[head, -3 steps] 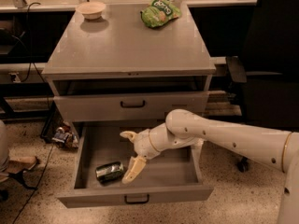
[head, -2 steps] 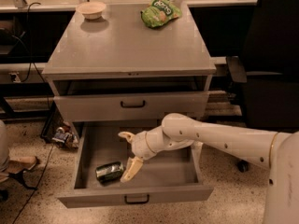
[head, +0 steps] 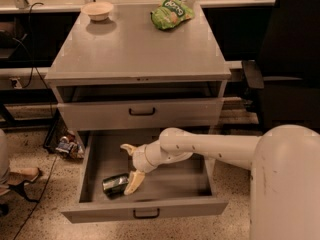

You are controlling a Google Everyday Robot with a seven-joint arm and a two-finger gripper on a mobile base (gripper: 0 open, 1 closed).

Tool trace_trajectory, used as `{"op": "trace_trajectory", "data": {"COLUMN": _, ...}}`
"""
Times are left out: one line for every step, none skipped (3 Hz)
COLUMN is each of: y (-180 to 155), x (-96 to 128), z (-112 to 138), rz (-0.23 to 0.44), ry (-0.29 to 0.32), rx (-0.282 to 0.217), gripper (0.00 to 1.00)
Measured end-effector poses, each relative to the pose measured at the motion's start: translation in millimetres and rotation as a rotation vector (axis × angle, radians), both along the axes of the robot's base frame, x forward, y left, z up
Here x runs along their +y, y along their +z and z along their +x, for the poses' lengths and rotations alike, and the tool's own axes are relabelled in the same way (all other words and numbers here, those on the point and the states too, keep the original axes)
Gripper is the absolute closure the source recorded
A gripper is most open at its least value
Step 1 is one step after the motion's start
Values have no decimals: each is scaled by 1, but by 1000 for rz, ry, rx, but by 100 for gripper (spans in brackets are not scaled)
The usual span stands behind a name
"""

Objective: Pick green can from middle drawer and place on counter

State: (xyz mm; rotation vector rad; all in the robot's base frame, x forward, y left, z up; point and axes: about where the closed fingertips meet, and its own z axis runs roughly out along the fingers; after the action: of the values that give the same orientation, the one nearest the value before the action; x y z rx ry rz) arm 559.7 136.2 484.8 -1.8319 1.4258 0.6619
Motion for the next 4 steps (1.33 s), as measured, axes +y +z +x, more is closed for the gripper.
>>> {"op": "trace_trajectory", "data": {"y": -24, "x": 17, "z": 4, "rz": -15, "ry": 32, "rx": -1, "gripper": 0}}
{"op": "trace_trajectory", "data": {"y": -53, "x": 42, "z": 10, "rz": -10, "ry": 62, "rx": 14, "gripper": 0}}
{"op": "trace_trajectory", "data": {"y": -71, "x": 57, "z": 12, "rz": -5, "ry": 77, "rx": 32, "gripper": 0}}
{"op": "trace_trajectory", "data": {"y": -91, "x": 66, "z": 8, "rz": -6, "ry": 89, "rx": 62, "gripper": 16}}
